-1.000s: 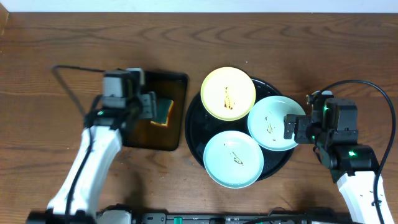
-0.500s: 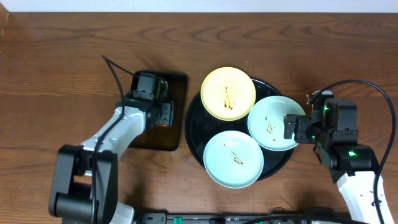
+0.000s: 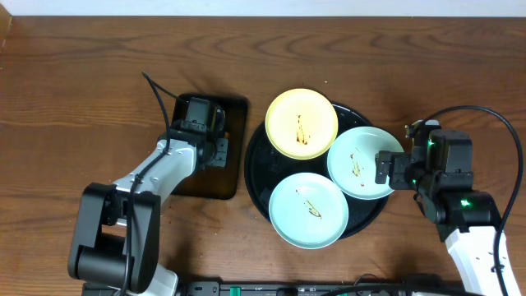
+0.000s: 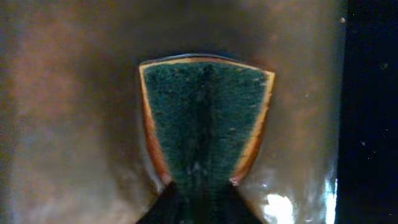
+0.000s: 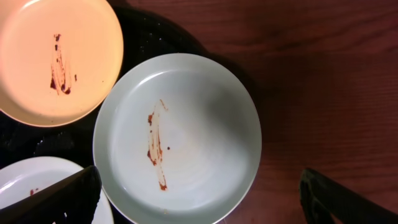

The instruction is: Clean dirty plates on tray and stack at the side

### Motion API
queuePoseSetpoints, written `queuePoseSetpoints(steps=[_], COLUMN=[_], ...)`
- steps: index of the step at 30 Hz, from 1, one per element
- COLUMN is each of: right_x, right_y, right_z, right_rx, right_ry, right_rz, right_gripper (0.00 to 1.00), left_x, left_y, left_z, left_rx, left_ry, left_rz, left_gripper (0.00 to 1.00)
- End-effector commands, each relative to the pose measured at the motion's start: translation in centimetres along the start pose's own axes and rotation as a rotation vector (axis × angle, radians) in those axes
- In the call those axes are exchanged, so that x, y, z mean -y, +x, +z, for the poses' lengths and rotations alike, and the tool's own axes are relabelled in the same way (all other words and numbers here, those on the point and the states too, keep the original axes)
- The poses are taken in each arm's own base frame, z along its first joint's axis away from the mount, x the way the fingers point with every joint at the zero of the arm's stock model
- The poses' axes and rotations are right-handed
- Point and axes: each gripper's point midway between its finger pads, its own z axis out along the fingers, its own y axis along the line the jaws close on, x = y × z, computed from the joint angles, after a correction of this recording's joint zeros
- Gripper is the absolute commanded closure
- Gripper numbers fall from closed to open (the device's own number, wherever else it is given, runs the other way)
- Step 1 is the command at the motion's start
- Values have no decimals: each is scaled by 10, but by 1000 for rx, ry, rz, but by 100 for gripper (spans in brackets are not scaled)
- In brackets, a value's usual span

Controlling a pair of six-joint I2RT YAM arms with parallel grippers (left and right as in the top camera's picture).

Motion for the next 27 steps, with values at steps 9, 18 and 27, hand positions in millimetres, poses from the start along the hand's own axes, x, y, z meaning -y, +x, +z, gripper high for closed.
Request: queuePoseSetpoints(steps=[9,18,27], right_x=[19,39,48], right_y=[8,25,30], right_z=[18,66,84], right_rx=[-81,-205,-230], right_ry=[94,161,175], right_rz=[26,52,85], right_gripper=[20,31,45], left_x=[1,1,1], left_y=[-17,-10,-8], left_z=[-45,-55,-54], left_rx=[83,69,61], left_ry=[4,3,1], left_rz=[-103,-129,-129], left_gripper=[92,92,92])
